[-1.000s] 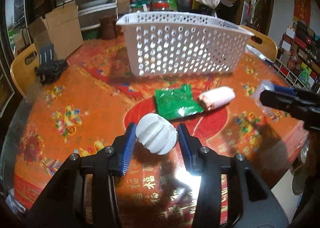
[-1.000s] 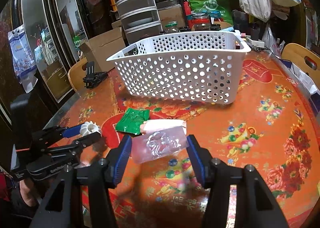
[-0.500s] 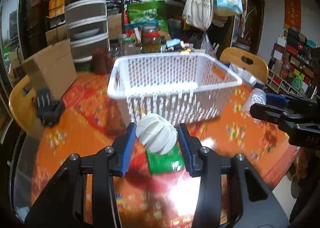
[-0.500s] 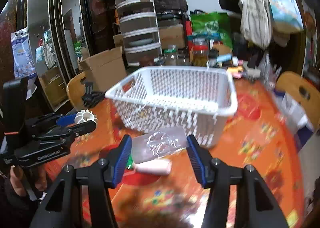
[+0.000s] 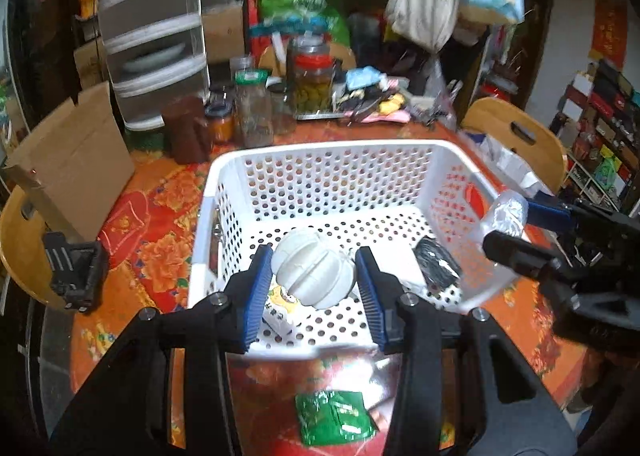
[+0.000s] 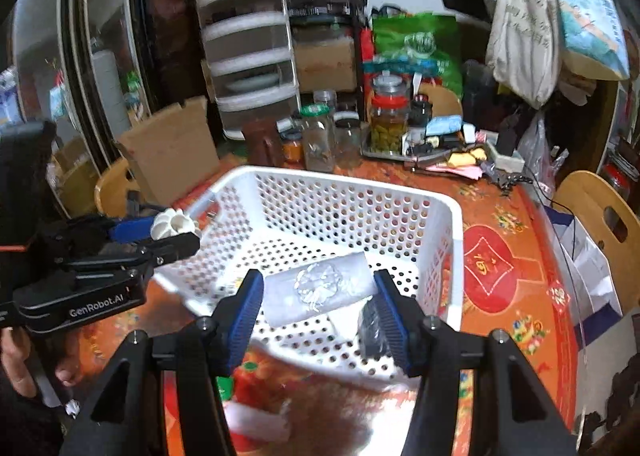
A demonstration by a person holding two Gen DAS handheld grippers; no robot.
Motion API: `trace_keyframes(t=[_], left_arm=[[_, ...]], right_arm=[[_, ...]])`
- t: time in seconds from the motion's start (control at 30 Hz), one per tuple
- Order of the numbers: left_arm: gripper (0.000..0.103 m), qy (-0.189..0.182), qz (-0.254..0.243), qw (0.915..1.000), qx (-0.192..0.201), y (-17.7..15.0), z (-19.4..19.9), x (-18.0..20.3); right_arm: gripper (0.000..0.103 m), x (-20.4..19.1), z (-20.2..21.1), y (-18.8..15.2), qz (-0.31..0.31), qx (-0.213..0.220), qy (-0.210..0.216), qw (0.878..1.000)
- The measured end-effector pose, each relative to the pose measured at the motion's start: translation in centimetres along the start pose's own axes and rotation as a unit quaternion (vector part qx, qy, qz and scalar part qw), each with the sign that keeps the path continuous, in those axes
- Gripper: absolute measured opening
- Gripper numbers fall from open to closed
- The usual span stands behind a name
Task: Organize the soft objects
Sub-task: 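Lower the ball and clear bag into the basket and open both tools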
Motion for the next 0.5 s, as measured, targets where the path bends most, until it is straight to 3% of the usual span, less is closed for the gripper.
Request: trace_keyframes(t=[0.23,0.5], left_arm=[[0.04,0.018,0.011,0.9971,-0.073,0.1,-6.8,-0.7],[0.04,0.022,0.027,0.995,-0.093,-0.5,-9.5,-1.5]], right_arm=[[0.056,1.2,-6.7,-1.4,0.004,-0.082,-0.026,0.996],[0.058,1.7,-8.7,-1.7,0.009,-0.098,-0.042,0.994]])
Point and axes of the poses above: each gripper's, at about its wrist camera, not at the fingertips, and z roughly against the way its jaws point, x to its right, y to its top, the point moved 9 cm from there along -z, roughly the way its jaws point, and after that the axes turned 5 degrees about -y, right-handed, at the moved point
